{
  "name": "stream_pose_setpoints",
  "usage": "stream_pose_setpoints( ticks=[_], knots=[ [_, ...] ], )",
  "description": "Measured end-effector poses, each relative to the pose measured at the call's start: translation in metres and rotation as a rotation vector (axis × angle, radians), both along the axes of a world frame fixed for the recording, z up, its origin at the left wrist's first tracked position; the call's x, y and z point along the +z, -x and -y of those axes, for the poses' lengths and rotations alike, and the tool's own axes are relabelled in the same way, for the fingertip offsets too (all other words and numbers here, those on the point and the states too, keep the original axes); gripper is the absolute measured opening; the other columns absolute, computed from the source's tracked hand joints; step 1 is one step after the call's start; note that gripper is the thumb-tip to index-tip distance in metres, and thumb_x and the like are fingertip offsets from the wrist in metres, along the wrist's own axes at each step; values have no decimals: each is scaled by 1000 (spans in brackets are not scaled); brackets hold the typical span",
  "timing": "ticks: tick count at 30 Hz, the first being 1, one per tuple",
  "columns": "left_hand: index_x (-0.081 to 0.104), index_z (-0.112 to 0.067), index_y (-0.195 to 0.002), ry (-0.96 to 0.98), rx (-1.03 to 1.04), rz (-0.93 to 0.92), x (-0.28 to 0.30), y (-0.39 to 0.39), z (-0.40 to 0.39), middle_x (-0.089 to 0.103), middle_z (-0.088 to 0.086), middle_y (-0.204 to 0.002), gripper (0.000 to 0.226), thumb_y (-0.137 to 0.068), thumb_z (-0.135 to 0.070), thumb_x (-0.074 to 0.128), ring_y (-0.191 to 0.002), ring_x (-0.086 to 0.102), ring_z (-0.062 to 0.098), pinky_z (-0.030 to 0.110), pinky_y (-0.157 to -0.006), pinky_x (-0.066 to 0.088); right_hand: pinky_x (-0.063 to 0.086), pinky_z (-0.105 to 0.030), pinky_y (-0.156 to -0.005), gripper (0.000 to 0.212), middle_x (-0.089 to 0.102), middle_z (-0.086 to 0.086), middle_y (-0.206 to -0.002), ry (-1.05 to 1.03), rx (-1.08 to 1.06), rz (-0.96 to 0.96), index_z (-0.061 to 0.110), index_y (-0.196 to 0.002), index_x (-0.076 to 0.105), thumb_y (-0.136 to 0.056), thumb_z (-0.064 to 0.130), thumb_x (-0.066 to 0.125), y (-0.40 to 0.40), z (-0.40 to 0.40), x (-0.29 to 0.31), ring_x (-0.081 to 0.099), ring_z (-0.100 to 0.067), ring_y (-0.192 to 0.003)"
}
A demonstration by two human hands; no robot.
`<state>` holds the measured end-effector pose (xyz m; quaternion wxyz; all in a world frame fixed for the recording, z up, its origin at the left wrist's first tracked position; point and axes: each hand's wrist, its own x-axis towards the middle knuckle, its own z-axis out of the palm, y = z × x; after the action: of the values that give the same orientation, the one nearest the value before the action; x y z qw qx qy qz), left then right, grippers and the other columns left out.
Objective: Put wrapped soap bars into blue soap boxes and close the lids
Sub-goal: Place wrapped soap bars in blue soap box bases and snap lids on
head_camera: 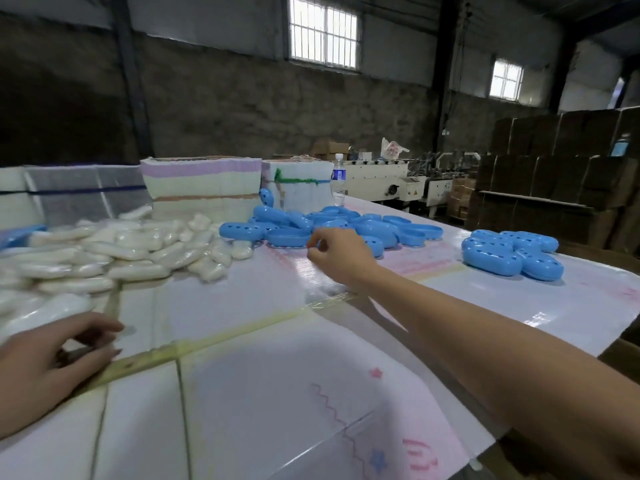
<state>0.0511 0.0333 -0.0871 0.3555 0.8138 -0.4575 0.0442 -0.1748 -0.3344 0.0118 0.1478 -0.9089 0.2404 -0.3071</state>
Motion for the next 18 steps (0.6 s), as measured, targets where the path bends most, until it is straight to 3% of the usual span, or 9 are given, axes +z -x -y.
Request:
stream_pose_setpoints(
  ticks=[2,4,6,8,10,12,14,18],
  knots=[
    [68,-39,-114,46,78,59,26,28,4,72,-20,-96,33,-82,-42,78,-80,68,-4,13,-59,52,51,-32,-69,8,68,7,-80,-95,159,14,29,-86,68,-85,29,60,-26,-48,2,62,-15,-76],
    [70,-41,-104,98,103,20,33,32,5,72,-19,-91,31,-84,-18,78,-85,66,-3,11,-65,49,53,-33,-76,8,71,2,-82,-178,318,9,26,-86,70,-86,27,62,-51,-94,1,65,-16,-79],
    [71,-38,-90,150,121,16,39,39,7,71,-19,-89,30,-84,-9,73,-85,66,-1,10,-67,48,54,-34,-80,11,72,-1,-84,-277,440,5,20,-89,72,-87,27,63,-74,-135,-1,67,-18,-84],
    [69,-33,-80,236,188,-63,43,42,9,71,-12,-85,32,-85,-1,66,-82,66,5,18,-74,54,55,-38,-84,16,71,0,-81,-406,508,21,16,-89,73,-87,27,62,-95,-169,0,66,-20,-87],
    [67,-31,-74,322,244,-171,48,41,7,69,-3,-83,36,-88,1,60,-79,64,15,34,-69,61,55,-42,-87,15,71,1,-78,-521,532,74,17,-83,72,-86,26,61,-113,-196,-1,66,-21,-88],
    [65,-32,-69,365,285,-202,51,38,3,67,0,-82,38,-90,0,58,-73,62,16,29,-55,58,55,-44,-86,15,69,2,-73,-630,524,161,16,-79,72,-84,24,61,-128,-215,-7,65,-20,-84],
    [63,-29,-70,365,326,-164,52,36,-2,66,-2,-77,34,-89,-2,58,-70,63,17,22,-50,53,55,-39,-75,14,67,4,-72,-713,512,213,17,-80,71,-85,22,59,-136,-225,-21,62,-16,-76],
    [63,-26,-77,289,386,-76,58,35,-8,65,-10,-76,20,-87,-9,59,-65,63,11,20,-51,51,45,-21,-63,13,68,13,-74,-556,580,163,27,-84,71,-86,23,58,-138,-227,-41,61,-3,-71]
  ],
)
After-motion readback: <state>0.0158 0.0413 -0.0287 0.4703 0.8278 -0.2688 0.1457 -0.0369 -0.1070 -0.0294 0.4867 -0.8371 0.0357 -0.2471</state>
